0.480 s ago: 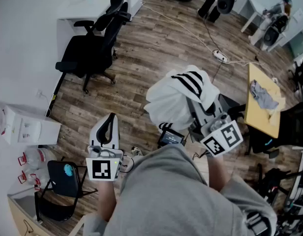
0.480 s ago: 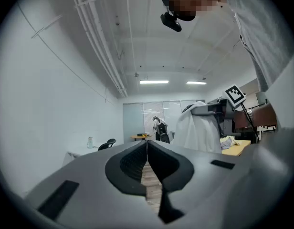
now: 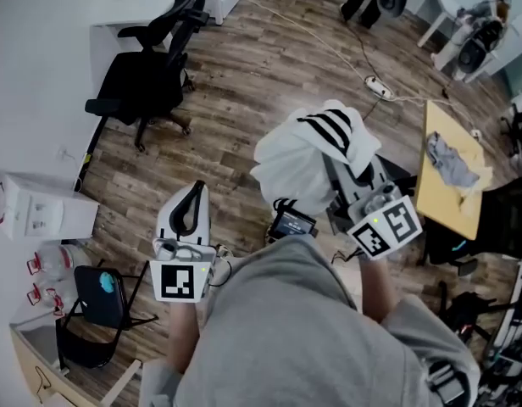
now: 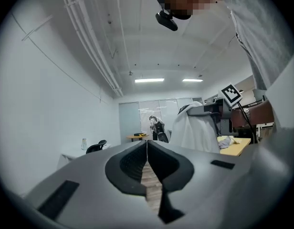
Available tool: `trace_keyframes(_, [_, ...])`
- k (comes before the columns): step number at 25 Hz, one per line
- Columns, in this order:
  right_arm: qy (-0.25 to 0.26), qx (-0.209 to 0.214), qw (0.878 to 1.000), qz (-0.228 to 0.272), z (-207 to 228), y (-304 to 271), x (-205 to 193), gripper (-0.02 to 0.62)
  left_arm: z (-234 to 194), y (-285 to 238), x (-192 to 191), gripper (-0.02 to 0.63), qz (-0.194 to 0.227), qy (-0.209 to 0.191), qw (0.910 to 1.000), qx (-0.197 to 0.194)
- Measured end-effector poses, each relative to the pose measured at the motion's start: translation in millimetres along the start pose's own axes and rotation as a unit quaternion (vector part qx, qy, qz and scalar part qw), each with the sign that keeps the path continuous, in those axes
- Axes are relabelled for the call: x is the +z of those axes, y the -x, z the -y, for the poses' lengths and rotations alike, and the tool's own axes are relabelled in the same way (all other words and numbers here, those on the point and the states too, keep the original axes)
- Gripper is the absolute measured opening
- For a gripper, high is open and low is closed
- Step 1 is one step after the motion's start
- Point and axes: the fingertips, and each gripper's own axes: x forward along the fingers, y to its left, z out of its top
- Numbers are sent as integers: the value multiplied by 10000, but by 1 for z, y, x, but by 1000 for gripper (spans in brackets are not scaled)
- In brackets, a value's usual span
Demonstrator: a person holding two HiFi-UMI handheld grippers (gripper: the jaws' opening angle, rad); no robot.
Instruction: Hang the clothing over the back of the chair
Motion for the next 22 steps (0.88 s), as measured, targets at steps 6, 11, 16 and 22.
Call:
trace_keyframes(6, [3, 46, 10000, -44, 28, 7, 0, 60, 24, -18, -1, 37, -58, -19, 10000, 67])
trace_keyframes(11, [-15, 169, 9998, -137, 46, 8, -6, 60, 35, -26, -4, 37, -159, -51, 9996, 206])
trace_keyframes(16, [-142, 249, 9995, -132, 53, 10, -10, 60, 42, -28, -5, 37, -225, -54, 9993, 288])
trace_keyframes(22, [-191, 297, 9992, -174, 69, 14, -12, 61, 50, -42, -6, 37, -219, -93, 9993, 283])
